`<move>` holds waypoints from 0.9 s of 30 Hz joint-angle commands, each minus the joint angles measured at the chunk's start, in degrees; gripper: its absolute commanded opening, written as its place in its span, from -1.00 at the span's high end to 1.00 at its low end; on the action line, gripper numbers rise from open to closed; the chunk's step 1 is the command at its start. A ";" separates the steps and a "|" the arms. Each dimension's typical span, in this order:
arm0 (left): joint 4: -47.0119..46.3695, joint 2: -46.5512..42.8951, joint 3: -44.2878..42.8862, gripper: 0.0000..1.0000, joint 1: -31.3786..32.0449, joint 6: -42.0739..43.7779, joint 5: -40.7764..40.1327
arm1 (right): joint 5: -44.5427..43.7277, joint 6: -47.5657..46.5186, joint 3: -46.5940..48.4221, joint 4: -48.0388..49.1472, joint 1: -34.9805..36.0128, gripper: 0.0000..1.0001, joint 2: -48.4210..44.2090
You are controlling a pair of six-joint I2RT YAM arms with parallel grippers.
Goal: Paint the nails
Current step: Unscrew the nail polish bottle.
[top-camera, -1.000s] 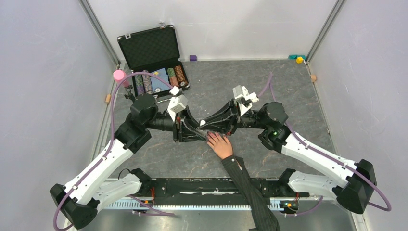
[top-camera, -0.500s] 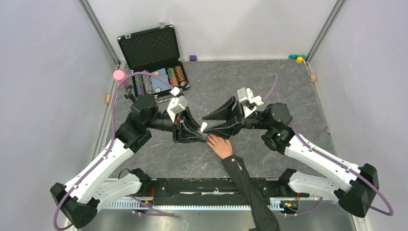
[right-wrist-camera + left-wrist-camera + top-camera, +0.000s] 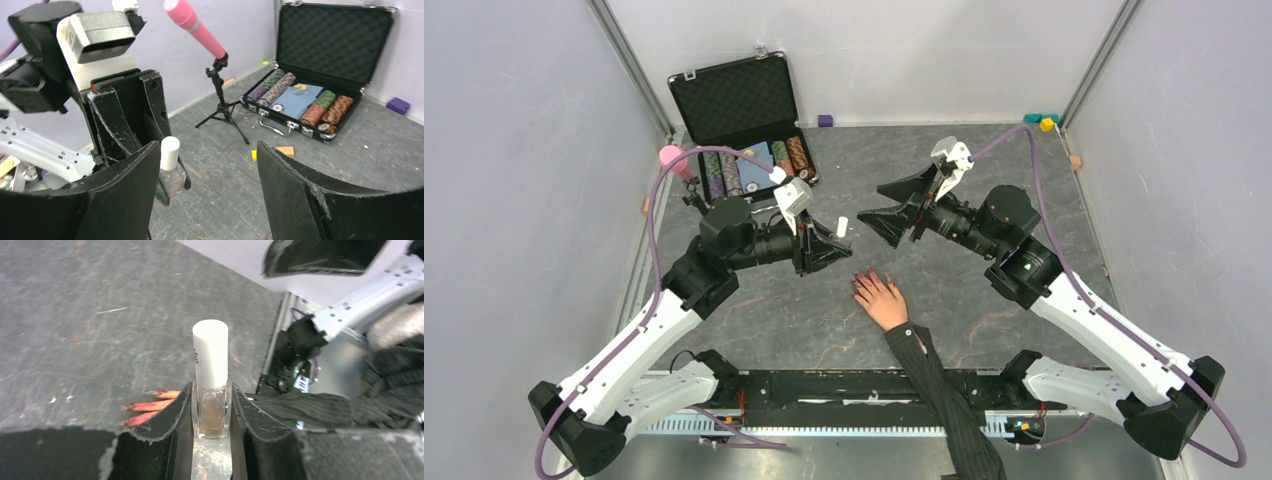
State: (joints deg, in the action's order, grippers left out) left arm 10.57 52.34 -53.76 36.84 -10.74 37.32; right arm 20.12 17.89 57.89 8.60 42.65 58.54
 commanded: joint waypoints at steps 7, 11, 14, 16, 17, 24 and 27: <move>-14.13 -3.14 9.79 0.96 -0.10 -7.04 -12.10 | -7.18 7.36 2.10 -4.23 0.36 -0.41 -0.17; -14.45 -2.54 10.16 0.96 -0.05 -7.54 -11.40 | -8.29 8.03 3.09 -4.92 2.10 -0.35 2.54; -14.35 -1.92 9.89 0.96 -0.10 -7.38 -11.32 | -8.99 8.04 4.53 -5.56 3.84 -0.30 5.07; -14.39 -1.50 9.89 0.96 -0.09 -7.36 -11.24 | -9.09 8.20 5.73 -5.99 4.57 -0.30 6.92; -14.35 -1.42 9.89 0.96 -0.10 -7.36 -11.22 | -8.96 8.21 6.49 -6.53 4.86 -0.29 7.67; -13.69 -1.50 9.60 0.96 -0.10 -6.84 -11.74 | -11.74 6.59 9.79 -12.05 6.23 -0.23 10.66; -13.33 -1.43 9.38 0.96 -0.08 -6.62 -11.83 | -11.39 6.71 9.94 -12.11 6.63 -0.17 11.13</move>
State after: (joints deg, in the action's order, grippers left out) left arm -0.16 51.03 -42.98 36.82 -16.69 26.02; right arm 9.93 25.17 64.90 -2.50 48.69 69.30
